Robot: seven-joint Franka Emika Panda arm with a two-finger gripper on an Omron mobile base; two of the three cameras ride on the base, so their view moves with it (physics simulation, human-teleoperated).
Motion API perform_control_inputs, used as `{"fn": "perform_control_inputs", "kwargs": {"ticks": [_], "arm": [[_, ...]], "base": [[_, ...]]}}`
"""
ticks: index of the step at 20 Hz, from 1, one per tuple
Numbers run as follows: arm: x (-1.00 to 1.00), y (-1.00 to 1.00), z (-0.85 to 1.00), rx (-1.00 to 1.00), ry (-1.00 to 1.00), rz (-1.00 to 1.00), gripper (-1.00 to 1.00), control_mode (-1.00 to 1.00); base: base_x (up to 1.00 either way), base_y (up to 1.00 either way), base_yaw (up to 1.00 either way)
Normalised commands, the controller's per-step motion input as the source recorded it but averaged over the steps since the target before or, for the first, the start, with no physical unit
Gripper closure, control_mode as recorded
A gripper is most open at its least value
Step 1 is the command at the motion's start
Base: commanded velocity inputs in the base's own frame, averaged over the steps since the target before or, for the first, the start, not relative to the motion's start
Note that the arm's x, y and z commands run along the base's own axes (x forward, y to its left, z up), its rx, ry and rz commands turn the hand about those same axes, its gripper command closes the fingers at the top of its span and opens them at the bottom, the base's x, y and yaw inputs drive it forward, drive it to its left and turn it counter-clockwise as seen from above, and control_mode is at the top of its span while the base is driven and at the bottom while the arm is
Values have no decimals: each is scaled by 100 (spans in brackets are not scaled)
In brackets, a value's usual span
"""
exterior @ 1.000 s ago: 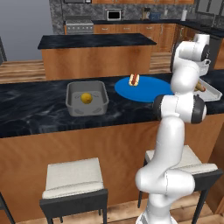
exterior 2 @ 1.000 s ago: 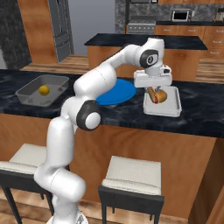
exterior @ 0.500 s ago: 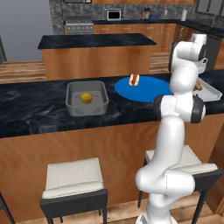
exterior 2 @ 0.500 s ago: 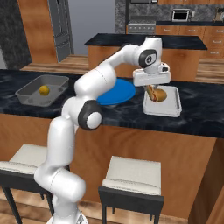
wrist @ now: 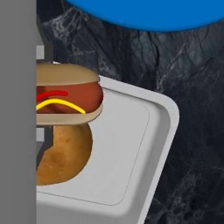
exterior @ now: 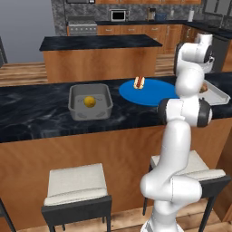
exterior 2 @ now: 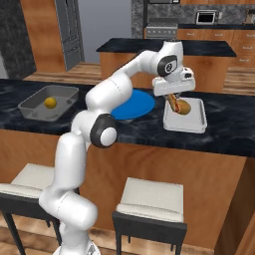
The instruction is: Place one cooked food and one vegetable from the large plate to each tupperware container.
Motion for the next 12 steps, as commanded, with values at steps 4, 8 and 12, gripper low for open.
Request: {"fn": "perform_control_inputs", "kwargs": {"ticks": [4, 8, 12], "arm": [[0, -46, -26, -6, -15, 0, 100, -100], [-14, -18, -17, -2, -10, 0, 100, -100], [-33, 0, 0, 0, 0, 0, 100, -100]], "base": [[0, 0, 0], [0, 0, 0], [0, 0, 0]]}}
